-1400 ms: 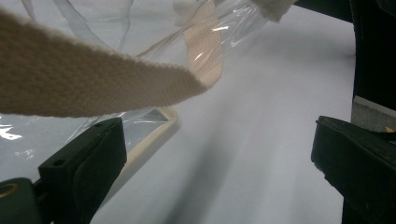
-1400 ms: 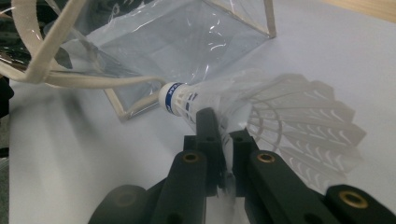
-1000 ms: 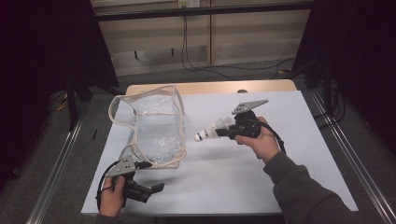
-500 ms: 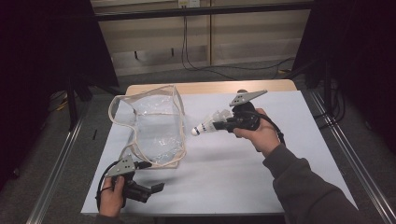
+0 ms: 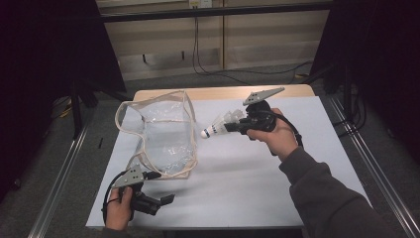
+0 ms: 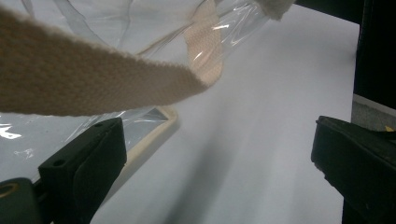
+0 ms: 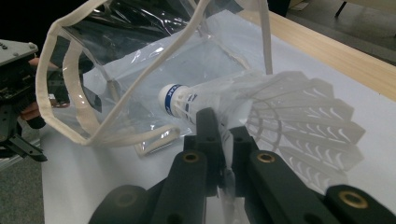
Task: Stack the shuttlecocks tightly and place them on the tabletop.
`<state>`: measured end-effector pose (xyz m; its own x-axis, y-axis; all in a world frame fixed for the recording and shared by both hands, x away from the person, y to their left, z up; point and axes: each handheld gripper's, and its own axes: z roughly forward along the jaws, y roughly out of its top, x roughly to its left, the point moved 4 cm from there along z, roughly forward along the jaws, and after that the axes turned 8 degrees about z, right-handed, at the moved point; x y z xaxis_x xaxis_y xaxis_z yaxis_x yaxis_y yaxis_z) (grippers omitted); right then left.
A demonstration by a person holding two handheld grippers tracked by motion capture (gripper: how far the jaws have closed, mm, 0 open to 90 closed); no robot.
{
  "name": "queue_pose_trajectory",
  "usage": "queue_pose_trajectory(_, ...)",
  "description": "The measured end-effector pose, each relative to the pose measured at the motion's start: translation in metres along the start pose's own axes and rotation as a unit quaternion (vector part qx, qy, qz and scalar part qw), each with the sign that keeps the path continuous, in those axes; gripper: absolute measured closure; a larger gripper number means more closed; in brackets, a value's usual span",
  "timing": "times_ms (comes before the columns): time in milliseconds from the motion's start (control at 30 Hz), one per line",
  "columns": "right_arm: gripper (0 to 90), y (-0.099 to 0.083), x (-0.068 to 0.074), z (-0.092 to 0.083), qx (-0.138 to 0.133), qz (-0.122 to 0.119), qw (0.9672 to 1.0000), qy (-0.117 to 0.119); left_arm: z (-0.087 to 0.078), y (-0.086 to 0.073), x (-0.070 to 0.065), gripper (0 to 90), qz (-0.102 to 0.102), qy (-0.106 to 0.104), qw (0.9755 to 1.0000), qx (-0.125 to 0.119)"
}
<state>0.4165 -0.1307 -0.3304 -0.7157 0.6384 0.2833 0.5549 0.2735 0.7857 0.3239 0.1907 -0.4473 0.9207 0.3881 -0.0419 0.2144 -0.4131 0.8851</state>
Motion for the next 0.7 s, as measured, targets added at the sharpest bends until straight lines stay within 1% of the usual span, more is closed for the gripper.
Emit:
queue_pose_trajectory(133,87.7,0.007,0.003,-0.001,-0.004,0.0,1.0,0.002,0.0,0.0,0.0,3.4,0.0,0.0,1.0,-0.001)
queue_pose_trajectory(233,87.7,0.011,0.005,0.0,-0.002,-0.008,1.0,0.002,0.0,0.0,0.0,3.4,-0.001,0.0,1.0,-0.002)
queue_pose_trajectory(433,87.7,0.017,0.009,-0.001,-0.003,-0.012,0.9999,0.005,-0.001,0.0,0.001,3.4,-0.002,0.0,1.0,-0.002)
queue_pose_trajectory(567,87.7,0.021,0.007,-0.006,-0.01,-0.005,0.9999,0.005,-0.001,0.0,0.001,3.4,-0.001,0.001,1.0,-0.001)
queue_pose_trajectory(700,87.7,0.026,0.008,-0.01,-0.013,-0.009,0.9999,0.003,-0.001,0.0,0.001,3.4,-0.001,0.001,1.0,0.0)
